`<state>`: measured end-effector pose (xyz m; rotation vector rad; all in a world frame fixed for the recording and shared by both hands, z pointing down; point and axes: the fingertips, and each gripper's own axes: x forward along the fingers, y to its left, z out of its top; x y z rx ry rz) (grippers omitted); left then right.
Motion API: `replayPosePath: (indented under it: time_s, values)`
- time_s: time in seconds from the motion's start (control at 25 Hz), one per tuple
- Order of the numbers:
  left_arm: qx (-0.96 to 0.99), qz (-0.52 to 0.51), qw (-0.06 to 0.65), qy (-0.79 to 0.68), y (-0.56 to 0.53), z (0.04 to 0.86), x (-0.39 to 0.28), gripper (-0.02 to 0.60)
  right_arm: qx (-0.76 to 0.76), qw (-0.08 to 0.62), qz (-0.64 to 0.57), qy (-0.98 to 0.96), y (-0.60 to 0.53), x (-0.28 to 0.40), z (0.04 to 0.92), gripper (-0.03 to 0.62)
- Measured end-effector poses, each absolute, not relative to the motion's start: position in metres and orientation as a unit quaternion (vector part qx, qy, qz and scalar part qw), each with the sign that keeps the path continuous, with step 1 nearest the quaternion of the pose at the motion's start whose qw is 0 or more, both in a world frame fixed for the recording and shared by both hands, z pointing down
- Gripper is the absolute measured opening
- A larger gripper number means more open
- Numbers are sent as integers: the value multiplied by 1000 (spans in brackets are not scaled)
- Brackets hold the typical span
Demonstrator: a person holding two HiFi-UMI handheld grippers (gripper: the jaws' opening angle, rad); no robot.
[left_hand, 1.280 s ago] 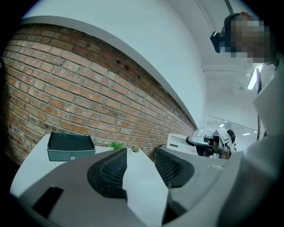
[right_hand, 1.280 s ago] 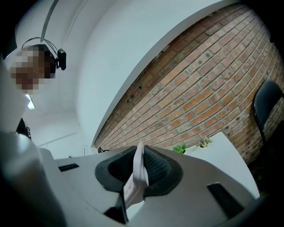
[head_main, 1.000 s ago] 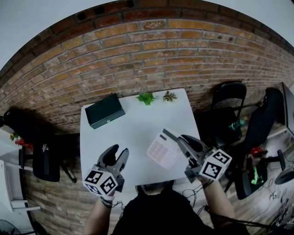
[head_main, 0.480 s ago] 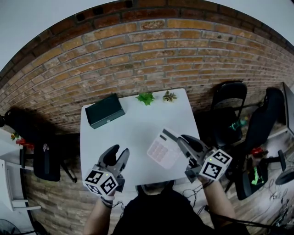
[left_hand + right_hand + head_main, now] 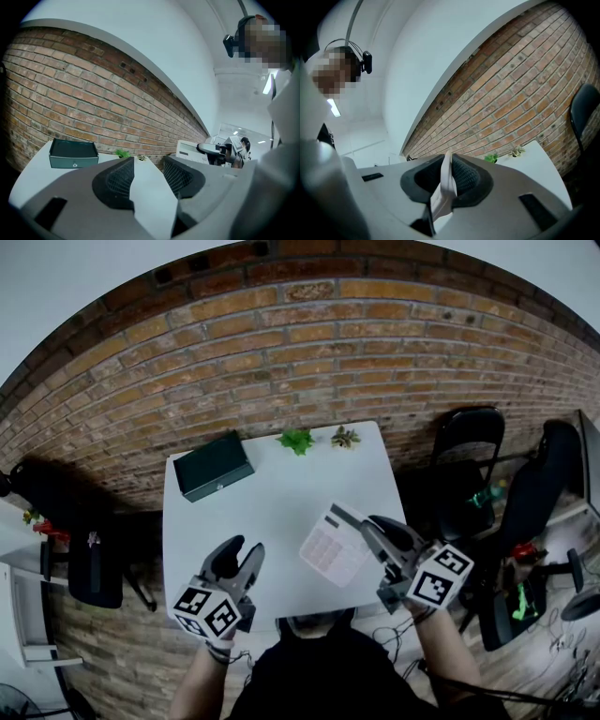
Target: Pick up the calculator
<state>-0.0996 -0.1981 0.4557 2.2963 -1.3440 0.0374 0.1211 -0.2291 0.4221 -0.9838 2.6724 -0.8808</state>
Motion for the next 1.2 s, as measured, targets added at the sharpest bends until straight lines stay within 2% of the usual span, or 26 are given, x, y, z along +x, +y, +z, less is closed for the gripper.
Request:
replayPosePath:
  time_s: [1.2]
  values:
    - [822, 12, 249, -512, -204, 467, -69, 192, -308, 73, -309, 897, -244, 153, 437, 54]
